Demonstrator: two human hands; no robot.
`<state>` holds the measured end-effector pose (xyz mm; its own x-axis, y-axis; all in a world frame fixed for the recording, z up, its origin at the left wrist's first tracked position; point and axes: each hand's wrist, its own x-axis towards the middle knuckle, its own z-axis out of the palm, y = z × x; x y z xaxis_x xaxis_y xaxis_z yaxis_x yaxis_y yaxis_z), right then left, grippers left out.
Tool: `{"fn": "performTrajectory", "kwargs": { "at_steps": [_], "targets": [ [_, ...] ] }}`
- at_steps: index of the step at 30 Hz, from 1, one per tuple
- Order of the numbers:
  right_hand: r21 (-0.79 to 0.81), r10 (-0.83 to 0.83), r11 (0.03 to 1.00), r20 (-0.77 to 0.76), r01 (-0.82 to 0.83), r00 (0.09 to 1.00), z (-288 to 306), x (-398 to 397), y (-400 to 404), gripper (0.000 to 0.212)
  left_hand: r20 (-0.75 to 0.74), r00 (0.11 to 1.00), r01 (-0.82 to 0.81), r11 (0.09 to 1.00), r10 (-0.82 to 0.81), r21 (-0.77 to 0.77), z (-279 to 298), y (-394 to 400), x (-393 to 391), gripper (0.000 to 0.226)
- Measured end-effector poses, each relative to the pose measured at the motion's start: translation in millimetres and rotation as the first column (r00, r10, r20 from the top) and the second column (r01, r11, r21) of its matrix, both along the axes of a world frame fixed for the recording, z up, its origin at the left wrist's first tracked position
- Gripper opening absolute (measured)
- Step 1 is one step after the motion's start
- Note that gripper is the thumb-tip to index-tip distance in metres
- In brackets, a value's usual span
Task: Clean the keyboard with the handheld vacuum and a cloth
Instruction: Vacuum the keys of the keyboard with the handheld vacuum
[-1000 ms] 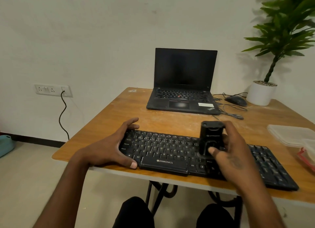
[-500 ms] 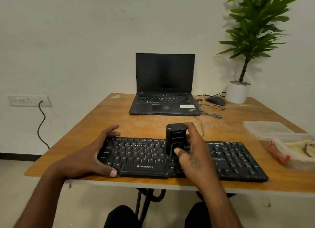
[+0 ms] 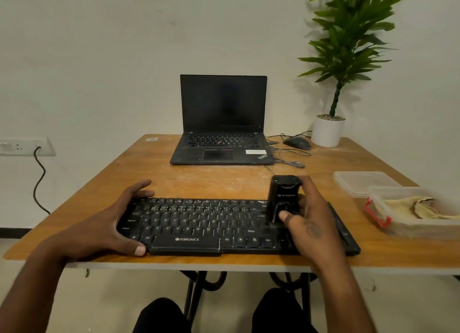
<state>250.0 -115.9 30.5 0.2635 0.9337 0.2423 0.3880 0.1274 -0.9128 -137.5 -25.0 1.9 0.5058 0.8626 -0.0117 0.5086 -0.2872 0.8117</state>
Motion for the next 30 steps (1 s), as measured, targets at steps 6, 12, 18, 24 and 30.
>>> {"fn": "performTrajectory", "kwargs": {
  "at_steps": [6,12,18,24,30],
  "targets": [
    [-0.008,-0.022,1.0,0.019,0.023,1.0,0,17,-1,0.06,-0.014,1.0,-0.001,1.0,0.001,0.0,1,1,-1,0.138],
    [-0.002,-0.113,0.993,0.076,0.114,0.991,0,29,-6,0.063,-0.01,1.0,-0.005,1.0,0.005,-0.004,0,4,0,0.139],
    [-0.008,0.011,1.0,0.103,-0.01,0.995,-6,-3,6,0.06,-0.023,1.0,-0.012,1.0,0.013,0.012,-1,4,-1,0.14],
    [-0.017,-0.064,0.998,-0.061,0.063,0.996,9,33,-11,0.066,-0.01,1.0,-0.009,1.0,0.009,-0.001,-3,3,-1,0.141],
    [-0.005,-0.066,0.998,0.049,0.066,0.997,-1,17,-2,0.059,-0.019,1.0,-0.014,1.0,0.014,-0.008,-1,5,0,0.142]
  ]
}}
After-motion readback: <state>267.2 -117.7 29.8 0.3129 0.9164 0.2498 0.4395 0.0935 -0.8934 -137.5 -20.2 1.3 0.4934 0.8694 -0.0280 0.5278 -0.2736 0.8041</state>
